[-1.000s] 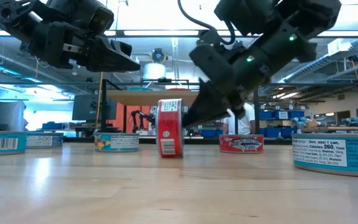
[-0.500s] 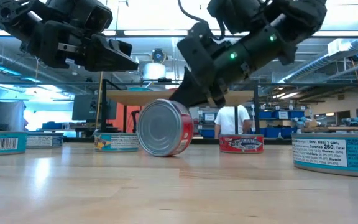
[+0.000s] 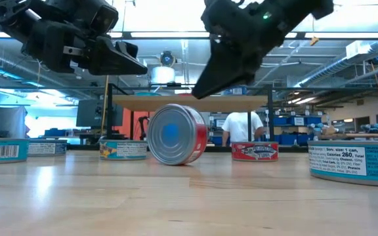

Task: Stack canned seafood by type on shelf
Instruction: Stack the red tuna can on top of the other red tuna can on the shelf

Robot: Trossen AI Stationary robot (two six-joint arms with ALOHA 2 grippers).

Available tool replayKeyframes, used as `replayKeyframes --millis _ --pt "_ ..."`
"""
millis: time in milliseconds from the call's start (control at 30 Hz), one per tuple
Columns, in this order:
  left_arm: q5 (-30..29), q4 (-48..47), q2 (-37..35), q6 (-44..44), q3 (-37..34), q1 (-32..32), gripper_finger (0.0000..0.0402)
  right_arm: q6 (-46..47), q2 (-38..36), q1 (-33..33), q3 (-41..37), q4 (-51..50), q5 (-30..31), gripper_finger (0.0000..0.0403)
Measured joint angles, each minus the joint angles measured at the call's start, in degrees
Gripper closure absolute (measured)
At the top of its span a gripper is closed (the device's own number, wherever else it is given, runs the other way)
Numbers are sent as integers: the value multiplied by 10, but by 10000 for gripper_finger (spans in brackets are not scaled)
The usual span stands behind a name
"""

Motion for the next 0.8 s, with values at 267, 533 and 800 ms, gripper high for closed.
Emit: replayKeyframes --millis 267,533,800 --pt "-17 -6 0 -27 20 -23 317 60 0 47 8 -81 0 258" --pt "-35 -12 82 -59 65 -26 265 92 -1 83 8 -145 15 217" --pt "-33 -159 130 -59 169 -30 229 94 -1 105 8 -161 15 203"
